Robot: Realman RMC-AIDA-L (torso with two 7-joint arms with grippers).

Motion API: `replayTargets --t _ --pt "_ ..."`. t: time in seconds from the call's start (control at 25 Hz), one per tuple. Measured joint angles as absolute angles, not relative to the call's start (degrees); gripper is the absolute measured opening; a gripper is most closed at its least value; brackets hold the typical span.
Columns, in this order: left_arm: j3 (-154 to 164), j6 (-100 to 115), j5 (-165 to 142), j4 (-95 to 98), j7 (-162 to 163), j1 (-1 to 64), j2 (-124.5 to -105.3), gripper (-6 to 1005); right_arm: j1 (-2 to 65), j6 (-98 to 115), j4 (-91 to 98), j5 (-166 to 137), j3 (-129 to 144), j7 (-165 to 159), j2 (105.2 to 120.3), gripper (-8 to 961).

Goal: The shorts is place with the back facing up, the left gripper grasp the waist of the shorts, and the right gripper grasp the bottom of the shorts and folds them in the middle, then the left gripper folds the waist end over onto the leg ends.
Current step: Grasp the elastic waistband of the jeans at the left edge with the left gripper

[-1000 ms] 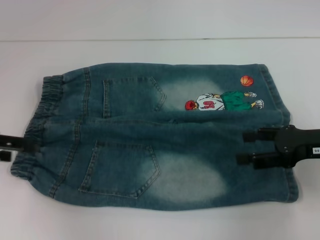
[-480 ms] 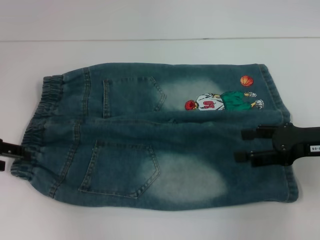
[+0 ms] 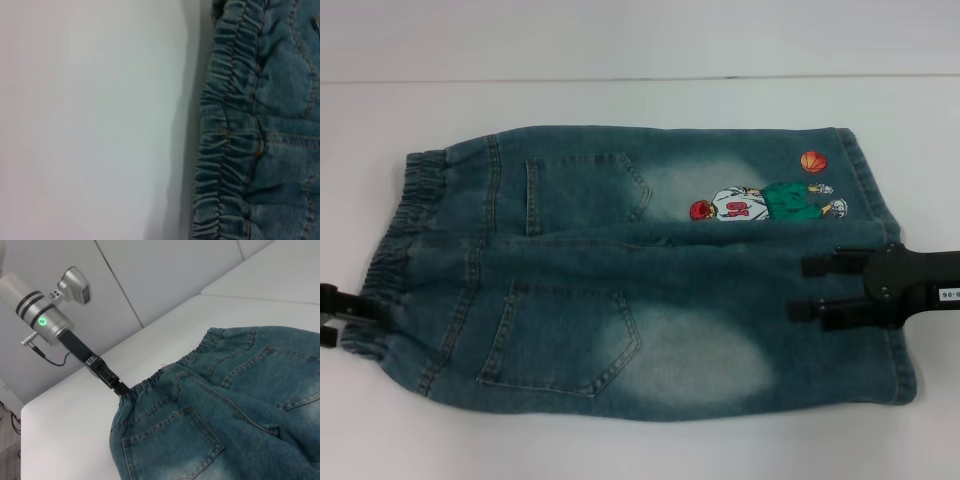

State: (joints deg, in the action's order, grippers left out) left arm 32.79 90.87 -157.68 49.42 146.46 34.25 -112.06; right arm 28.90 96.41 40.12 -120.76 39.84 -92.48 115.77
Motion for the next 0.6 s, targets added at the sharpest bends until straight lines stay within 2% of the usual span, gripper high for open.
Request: replayTargets --t 0.44,0.6 --pt "36.7 90.4 -157.7 50.1 145.4 35.3 -113.43 728 28.9 96.4 40.2 -120.8 39.5 -92.5 115.74 914" --pt "36.7 90.4 -157.7 50.2 145.4 35.3 -113.45 640 28.7 96.4 40.1 -120.6 39.5 -92.5 115.67 915"
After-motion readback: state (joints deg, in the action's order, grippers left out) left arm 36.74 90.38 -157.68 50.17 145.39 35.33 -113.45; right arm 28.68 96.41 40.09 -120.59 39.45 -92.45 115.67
